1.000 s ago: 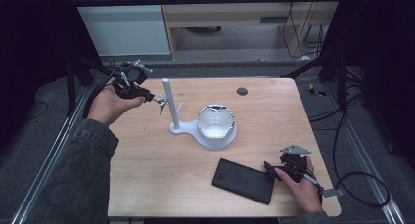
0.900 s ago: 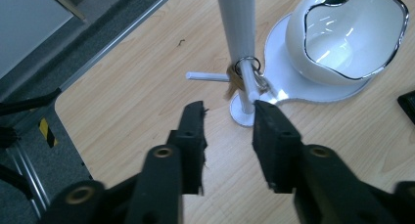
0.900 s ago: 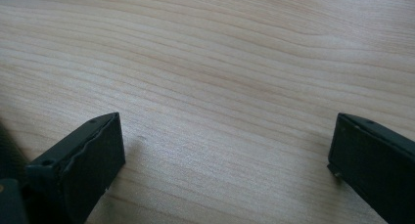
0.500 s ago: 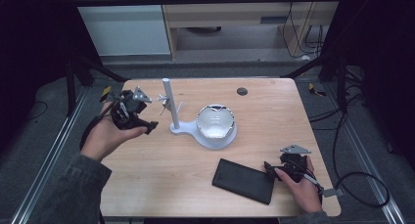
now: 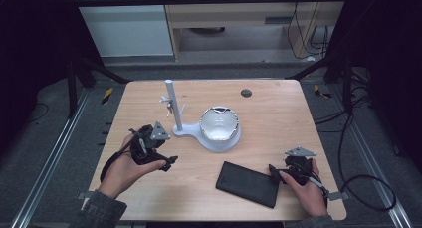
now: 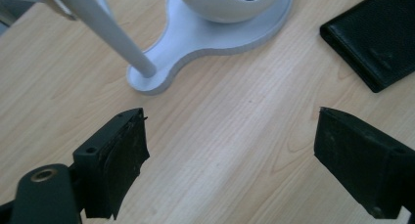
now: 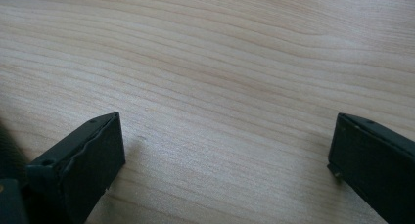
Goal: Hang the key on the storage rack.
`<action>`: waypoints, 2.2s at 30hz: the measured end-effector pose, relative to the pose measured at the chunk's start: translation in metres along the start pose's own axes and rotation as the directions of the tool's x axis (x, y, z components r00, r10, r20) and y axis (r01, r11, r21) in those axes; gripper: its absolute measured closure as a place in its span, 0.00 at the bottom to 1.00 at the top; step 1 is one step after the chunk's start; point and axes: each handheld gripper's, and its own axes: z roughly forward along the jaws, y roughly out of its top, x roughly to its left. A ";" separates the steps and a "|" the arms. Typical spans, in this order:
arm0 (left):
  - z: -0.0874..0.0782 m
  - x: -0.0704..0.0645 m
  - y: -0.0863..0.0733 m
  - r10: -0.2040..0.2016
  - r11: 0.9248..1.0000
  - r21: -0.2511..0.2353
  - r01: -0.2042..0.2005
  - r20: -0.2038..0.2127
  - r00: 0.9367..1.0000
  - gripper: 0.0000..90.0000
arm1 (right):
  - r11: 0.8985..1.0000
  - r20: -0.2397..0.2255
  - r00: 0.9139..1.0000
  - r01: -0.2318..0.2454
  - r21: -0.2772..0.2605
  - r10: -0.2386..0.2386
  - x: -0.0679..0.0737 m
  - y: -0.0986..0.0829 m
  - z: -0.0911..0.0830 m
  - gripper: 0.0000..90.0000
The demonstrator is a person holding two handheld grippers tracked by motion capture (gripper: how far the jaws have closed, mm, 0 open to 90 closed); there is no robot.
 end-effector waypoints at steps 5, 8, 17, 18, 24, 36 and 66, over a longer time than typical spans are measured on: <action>0.011 -0.014 -0.001 0.023 1.000 0.000 -0.023 0.016 1.000 0.14 | 1.000 0.000 1.000 0.000 0.000 0.000 0.000 0.000 0.000 0.00; 0.018 -0.022 -0.002 0.037 0.999 -0.002 -0.037 0.033 0.999 0.14 | 1.000 0.000 1.000 0.002 -0.002 -0.002 0.000 0.000 0.000 0.00; 0.054 -0.052 0.001 0.091 0.996 0.005 -0.092 0.108 0.990 0.18 | 1.000 0.002 1.000 0.005 0.008 -0.005 -0.002 0.001 -0.003 0.07; 0.057 -0.054 0.001 0.097 0.995 0.007 -0.098 0.113 0.989 0.19 | 1.000 -0.003 1.000 -0.003 0.010 0.003 -0.002 0.002 -0.005 0.08; 0.081 -0.075 0.006 0.141 0.989 0.017 -0.146 0.177 0.974 0.26 | 0.998 -0.018 1.000 0.005 -0.065 -0.007 0.003 0.003 -0.020 0.13; 0.096 -0.095 0.011 0.195 0.974 0.061 -0.217 0.258 0.946 0.76 | 0.989 -0.025 0.998 0.059 -0.137 -0.063 0.008 -0.004 -0.043 0.19; 0.113 -0.106 0.010 0.223 0.961 0.087 -0.262 0.315 0.922 0.98 | 0.981 -0.042 0.994 0.091 -0.172 -0.100 0.011 -0.006 -0.053 0.17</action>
